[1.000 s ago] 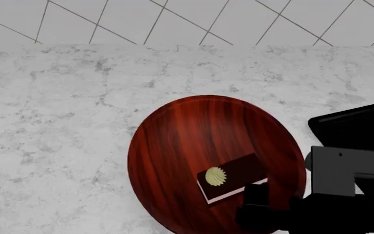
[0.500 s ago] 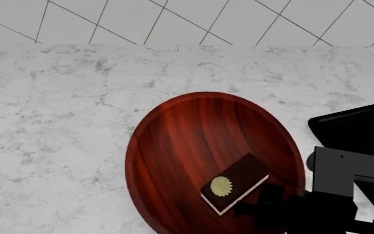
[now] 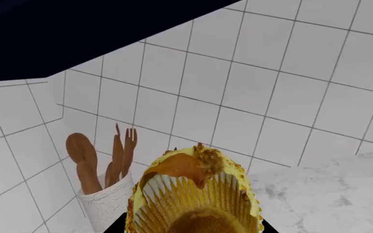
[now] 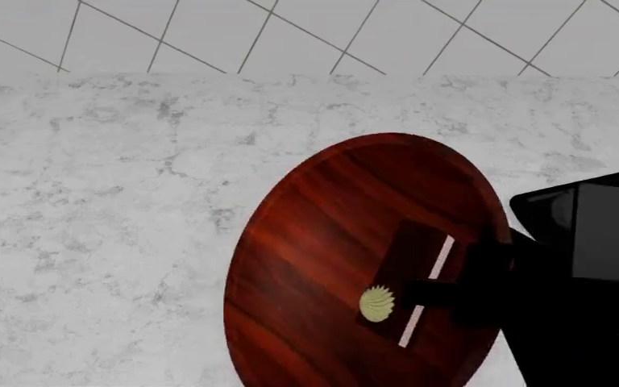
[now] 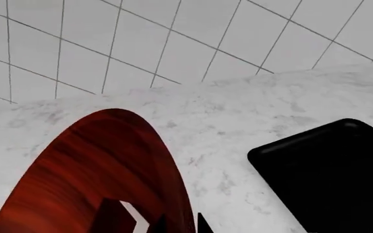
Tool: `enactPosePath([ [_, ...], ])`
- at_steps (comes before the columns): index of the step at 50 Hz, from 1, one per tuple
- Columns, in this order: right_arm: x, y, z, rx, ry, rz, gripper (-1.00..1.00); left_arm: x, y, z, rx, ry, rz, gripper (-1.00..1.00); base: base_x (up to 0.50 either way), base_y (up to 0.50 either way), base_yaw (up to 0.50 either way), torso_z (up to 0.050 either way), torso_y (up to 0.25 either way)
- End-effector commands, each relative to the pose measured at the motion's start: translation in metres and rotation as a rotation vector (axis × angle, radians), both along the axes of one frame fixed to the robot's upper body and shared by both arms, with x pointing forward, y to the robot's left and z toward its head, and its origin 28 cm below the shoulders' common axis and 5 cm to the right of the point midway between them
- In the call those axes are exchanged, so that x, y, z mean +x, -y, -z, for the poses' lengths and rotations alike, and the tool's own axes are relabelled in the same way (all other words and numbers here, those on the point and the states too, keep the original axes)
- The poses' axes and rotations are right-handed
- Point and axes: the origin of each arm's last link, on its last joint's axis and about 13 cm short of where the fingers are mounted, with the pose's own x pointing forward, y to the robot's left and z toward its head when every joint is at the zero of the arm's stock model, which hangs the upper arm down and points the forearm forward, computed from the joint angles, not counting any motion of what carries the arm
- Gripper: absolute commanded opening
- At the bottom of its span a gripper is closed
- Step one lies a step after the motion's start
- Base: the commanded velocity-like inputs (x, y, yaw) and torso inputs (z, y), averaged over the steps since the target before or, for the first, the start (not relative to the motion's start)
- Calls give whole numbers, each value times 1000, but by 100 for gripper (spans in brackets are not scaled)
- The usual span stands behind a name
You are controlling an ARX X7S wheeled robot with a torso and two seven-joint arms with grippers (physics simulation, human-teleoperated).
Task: Pick up the bowl with cake and place it on the tray. Pick up the cupcake and place it on the tray.
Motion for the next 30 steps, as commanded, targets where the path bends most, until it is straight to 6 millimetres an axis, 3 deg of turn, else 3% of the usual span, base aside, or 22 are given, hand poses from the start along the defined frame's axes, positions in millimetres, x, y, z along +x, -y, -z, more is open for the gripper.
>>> enactPosePath([
  [1,-7,4,-25,-11,139,-17,-100,9,2,5,-11,17,-13,-100,0,0,0,0,0],
  [22,-15,20,-54,20,258,4,-100,9,0,6,-8,24,-16,-100,0,0,0,0,0],
  [30,-3,5,-46,44,274,29,-100,11,-1,7,1,25,-16,-100,0,-265,0,0,1],
])
